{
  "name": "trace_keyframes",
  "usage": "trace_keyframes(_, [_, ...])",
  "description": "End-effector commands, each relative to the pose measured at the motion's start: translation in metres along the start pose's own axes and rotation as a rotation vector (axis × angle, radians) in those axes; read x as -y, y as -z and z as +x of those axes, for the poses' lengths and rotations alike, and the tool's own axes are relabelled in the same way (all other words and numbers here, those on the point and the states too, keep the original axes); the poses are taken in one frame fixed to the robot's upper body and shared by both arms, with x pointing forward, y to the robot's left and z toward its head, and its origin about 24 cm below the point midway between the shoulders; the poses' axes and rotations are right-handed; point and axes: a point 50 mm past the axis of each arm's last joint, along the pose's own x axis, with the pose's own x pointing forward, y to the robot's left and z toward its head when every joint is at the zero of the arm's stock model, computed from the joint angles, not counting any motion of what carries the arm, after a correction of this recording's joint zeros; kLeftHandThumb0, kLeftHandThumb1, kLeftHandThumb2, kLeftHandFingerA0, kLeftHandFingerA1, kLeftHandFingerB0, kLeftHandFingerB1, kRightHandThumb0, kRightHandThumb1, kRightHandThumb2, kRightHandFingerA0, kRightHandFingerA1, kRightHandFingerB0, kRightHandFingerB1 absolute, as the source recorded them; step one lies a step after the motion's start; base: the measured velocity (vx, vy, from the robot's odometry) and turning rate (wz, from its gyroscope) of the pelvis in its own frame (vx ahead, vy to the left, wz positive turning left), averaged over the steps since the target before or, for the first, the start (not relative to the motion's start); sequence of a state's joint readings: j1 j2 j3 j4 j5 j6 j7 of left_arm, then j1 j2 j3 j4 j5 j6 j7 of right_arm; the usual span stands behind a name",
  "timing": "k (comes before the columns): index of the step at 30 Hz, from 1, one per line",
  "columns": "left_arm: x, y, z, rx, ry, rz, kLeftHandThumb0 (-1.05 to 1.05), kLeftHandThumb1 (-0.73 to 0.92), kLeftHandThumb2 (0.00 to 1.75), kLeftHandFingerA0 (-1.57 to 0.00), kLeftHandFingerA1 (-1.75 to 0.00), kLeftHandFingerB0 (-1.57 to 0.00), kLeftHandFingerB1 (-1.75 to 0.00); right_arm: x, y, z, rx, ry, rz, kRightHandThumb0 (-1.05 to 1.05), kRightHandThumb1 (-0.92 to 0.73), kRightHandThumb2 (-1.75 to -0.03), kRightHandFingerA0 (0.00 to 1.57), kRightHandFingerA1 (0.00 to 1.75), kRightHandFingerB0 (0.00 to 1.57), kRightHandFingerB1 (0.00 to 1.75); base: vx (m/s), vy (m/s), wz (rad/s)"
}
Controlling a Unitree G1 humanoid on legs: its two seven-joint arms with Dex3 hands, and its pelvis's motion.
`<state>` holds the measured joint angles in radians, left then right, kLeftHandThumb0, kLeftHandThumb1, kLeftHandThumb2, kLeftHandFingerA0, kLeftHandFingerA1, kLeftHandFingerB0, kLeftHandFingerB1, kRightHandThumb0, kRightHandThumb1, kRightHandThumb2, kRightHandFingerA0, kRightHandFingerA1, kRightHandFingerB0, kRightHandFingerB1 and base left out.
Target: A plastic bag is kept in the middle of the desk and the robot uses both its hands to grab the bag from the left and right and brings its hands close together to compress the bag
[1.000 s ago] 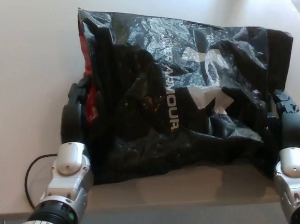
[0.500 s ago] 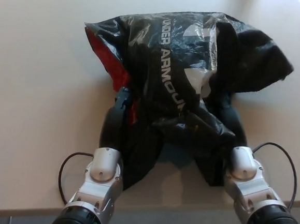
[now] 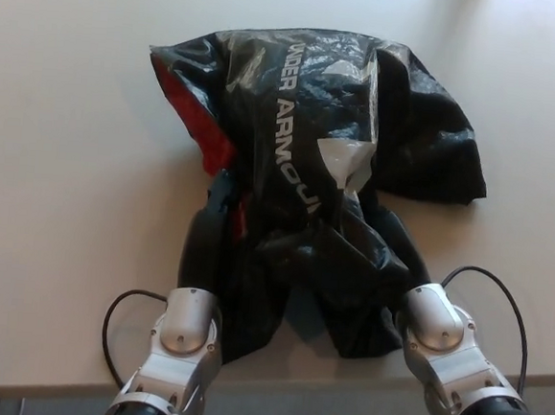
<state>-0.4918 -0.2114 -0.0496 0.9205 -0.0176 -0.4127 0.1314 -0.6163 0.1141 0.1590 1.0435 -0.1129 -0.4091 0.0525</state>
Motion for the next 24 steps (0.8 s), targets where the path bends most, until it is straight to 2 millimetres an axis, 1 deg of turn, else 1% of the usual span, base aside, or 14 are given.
trace_keyframes(1, [-0.002,0.0,-0.001,-0.005,-0.029,0.013,-0.68,0.92,1.02,0.0,0.0,0.0,0.0,-0.002,-0.007,-0.001,0.063,-0.063,-0.012,-0.88,-0.92,-1.25,0.0,0.11,0.0,0.09,0.0,0.0,0.0])
trace_keyframes(5, [-0.001,-0.002,-0.001,0.006,-0.03,0.004,-0.66,0.92,1.08,0.0,0.0,0.0,0.0,-0.001,-0.008,-0.001,0.075,-0.07,-0.013,-0.83,-0.92,-1.25,0.0,0.14,0.0,0.11,0.0,0.0,0.0])
trace_keyframes(6, [-0.001,-0.002,-0.001,0.004,-0.033,0.0,-0.83,0.91,1.24,0.0,-0.06,0.0,-0.06,-0.001,-0.008,-0.001,0.072,-0.069,-0.005,-0.85,-0.92,-1.25,0.0,0.13,0.0,0.11,0.0,0.0,0.0])
trace_keyframes(7, [-0.001,-0.002,-0.001,0.0,-0.036,-0.001,-0.83,0.91,1.24,0.0,-0.06,0.0,-0.06,-0.001,-0.008,-0.001,0.07,-0.071,0.0,-0.85,-0.92,-1.25,0.0,0.13,0.0,0.11,0.0,0.0,0.0])
trace_keyframes(8, [0.0,-0.002,-0.002,0.011,-0.034,0.014,-0.65,0.92,1.09,0.0,0.0,0.0,0.0,0.0,-0.008,-0.001,0.068,-0.071,-0.015,-0.83,-0.92,-1.25,0.0,0.14,0.0,0.12,0.0,0.0,0.0])
trace_keyframes(11, [-0.003,-0.002,-0.002,0.024,-0.008,0.045,-0.84,0.92,1.27,0.0,-0.02,0.0,-0.01,0.002,-0.006,-0.002,0.06,-0.069,0.004,-0.87,-0.92,-1.25,0.0,0.12,0.0,0.09,0.0,0.0,0.0])
trace_keyframes(12, [-0.005,-0.002,-0.002,0.044,0.015,0.062,-0.84,0.92,1.27,0.0,-0.02,0.0,-0.01,0.004,-0.006,-0.002,0.056,-0.069,0.012,-0.87,-0.92,-1.25,0.0,0.12,0.0,0.09,0.0,0.0,0.0])
trace_keyframes(13, [-0.012,-0.003,-0.001,0.034,0.003,0.065,-0.67,0.92,1.08,0.0,0.0,0.0,0.0,0.011,-0.004,-0.004,0.047,-0.054,0.049,-0.91,-0.92,-1.25,0.0,0.11,0.0,0.06,0.0,0.0,0.0])
trace_keyframes(14, [-0.02,-0.001,-0.002,0.012,-0.022,0.078,-0.78,0.87,1.2,0.0,-0.07,0.0,-0.05,0.022,0.0,-0.01,0.029,-0.009,0.068,-0.89,-0.88,-1.23,0.0,0.13,0.0,0.09,0.0,0.0,0.0])
trace_keyframes(16, [-0.026,0.0,-0.003,0.004,-0.036,0.082,-0.78,0.86,1.18,0.0,-0.07,0.0,-0.04,0.03,0.002,-0.014,0.02,0.017,0.07,-0.86,-0.86,-1.22,0.0,0.15,0.0,0.11,0.0,0.0,0.0])
trace_keyframes(17, [-0.054,-0.009,-0.004,0.028,-0.086,0.104,-0.75,0.84,1.09,0.0,-0.09,0.0,-0.07,0.058,0.003,-0.022,0.014,0.091,0.057,-0.85,-0.82,-1.19,0.0,0.17,0.0,0.13,0.0,0.0,0.0])
trace_keyframes(18, [-0.073,-0.016,-0.006,0.055,-0.118,0.131,-0.74,0.92,1.27,0.0,-0.22,0.0,-0.17,0.075,0.002,-0.028,0.018,0.136,0.054,-0.86,-0.81,-1.18,0.0,0.18,0.0,0.13,0.0,0.0,0.0])
trace_keyframes(19, [-0.093,-0.027,-0.009,0.101,-0.15,0.173,-0.81,0.87,1.12,0.0,-0.16,0.0,-0.08,0.094,-0.001,-0.035,0.035,0.184,0.047,-0.87,-0.81,-1.18,0.0,0.21,0.0,0.13,0.0,0.0,0.0])
trace_keyframes(24, [-0.15,-0.087,-0.023,0.274,-0.252,0.225,-0.9,0.89,1.25,-0.07,-0.21,-0.06,-0.1,0.162,-0.035,-0.07,0.162,0.38,0.026,-0.84,-0.71,-1.11,0.01,0.31,0.09,0.21,0.0,0.0,0.0])
